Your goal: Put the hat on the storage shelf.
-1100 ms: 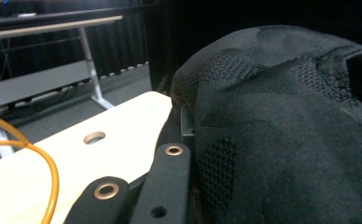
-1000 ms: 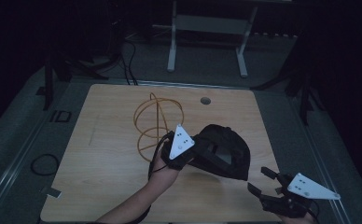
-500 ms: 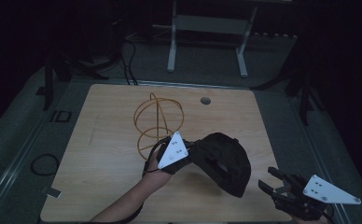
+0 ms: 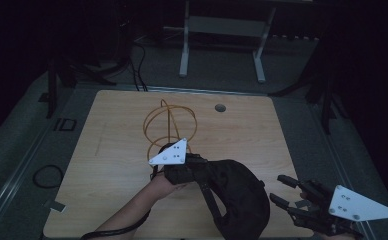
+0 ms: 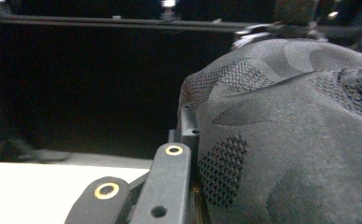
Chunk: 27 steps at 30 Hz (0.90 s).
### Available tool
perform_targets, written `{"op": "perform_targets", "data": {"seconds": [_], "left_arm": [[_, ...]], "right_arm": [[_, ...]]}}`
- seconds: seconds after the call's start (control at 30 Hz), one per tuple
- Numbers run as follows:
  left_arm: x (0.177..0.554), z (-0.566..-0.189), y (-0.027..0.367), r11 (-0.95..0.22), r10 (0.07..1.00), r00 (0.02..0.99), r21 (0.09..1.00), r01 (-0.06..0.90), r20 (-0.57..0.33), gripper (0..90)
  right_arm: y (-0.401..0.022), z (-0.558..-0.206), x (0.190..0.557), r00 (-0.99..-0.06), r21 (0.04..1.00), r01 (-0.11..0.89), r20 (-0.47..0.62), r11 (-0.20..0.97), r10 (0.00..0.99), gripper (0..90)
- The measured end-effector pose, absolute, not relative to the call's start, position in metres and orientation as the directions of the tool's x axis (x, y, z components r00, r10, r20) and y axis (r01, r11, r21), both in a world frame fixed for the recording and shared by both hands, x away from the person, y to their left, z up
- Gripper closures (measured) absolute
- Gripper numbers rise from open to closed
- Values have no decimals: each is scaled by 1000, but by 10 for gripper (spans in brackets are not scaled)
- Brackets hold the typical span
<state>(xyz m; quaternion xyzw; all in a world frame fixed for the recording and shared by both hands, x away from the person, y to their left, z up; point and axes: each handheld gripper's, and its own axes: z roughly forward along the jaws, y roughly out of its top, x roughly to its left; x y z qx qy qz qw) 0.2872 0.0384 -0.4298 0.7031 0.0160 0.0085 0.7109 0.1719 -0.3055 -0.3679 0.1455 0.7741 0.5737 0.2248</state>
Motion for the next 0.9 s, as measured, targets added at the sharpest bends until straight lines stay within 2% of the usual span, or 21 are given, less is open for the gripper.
{"op": "perform_targets", "data": {"seconds": [0.07, 0.17, 0.4, 0.6, 0.67, 0.77, 0.9], "left_arm": [[288, -430, 35, 28, -21, 999, 999, 25, -24, 889], [288, -429, 32, 19, -42, 999, 1000, 24, -23, 889], [286, -424, 32, 41, 18, 1000, 999, 13, -14, 890], [286, -421, 31, 54, 60, 998, 998, 34, -37, 890], [286, -421, 31, 52, 67, 997, 998, 31, -35, 890], [287, -422, 31, 58, 72, 996, 997, 43, -48, 890], [288, -422, 31, 66, 76, 995, 996, 59, -64, 890]], "right_arm": [[-296, -367, 170, -874, 937, -57, -214, 345, 437, 481], [-285, -366, 169, -894, 916, -87, -245, 393, 374, 475], [-266, -369, 174, -916, 887, -90, -253, 453, 312, 450], [-255, -375, 177, -904, 869, -99, -282, 485, 321, 445], [-253, -377, 178, -895, 861, -95, -293, 499, 336, 414], [-249, -379, 180, -864, 848, -84, -323, 524, 385, 359], [-247, -382, 185, -840, 842, -39, -320, 538, 439, 356]]}}
